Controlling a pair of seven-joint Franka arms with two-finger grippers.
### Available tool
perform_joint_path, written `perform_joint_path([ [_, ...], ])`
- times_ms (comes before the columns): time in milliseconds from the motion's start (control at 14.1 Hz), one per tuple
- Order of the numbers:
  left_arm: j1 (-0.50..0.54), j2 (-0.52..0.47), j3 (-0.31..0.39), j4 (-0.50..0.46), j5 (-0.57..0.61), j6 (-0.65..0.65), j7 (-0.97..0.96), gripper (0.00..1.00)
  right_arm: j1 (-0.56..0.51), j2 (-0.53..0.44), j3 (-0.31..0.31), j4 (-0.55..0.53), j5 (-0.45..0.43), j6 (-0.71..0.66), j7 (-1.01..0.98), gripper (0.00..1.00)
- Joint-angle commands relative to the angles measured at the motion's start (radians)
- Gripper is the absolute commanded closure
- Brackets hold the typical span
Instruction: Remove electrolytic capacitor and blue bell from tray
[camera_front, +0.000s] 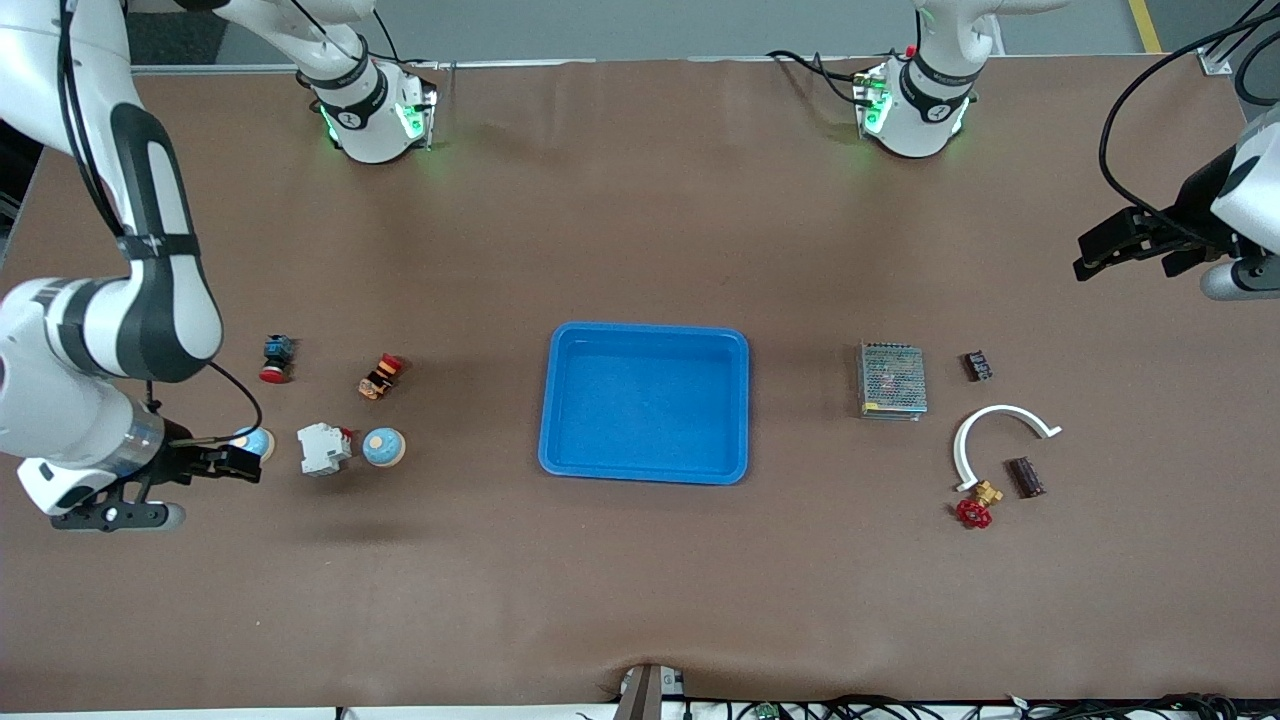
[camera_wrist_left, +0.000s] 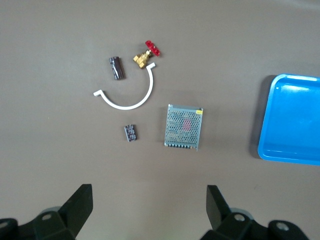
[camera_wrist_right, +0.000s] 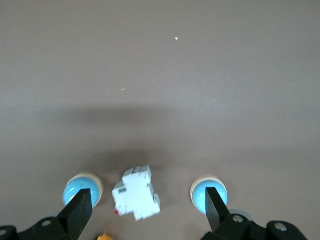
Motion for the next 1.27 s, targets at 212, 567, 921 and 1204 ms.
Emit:
perform_joint_path([
  [212, 0.013, -0.028, 0.005, -0.005, -0.007, 0.038, 0.029, 0.00, 0.007, -0.240, 0.015, -0.024, -0.022, -0.268, 0.046, 0.00],
  [567, 0.008, 0.012, 0.006, 0.058, 0.002, 0.030, 0.027, 0.00, 0.038, -0.376, 0.018, -0.024, -0.029, -0.397, 0.114, 0.00],
  [921, 0.013, 0.027, 0.006, 0.052, 0.000, 0.024, 0.024, 0.00, 0.035, -0.429, 0.018, -0.031, -0.029, -0.458, 0.115, 0.00],
  [1204, 0.013, 0.027, 0.006, 0.058, 0.000, 0.018, 0.025, 0.00, 0.032, -0.488, 0.015, -0.031, -0.029, -0.497, 0.114, 0.00],
])
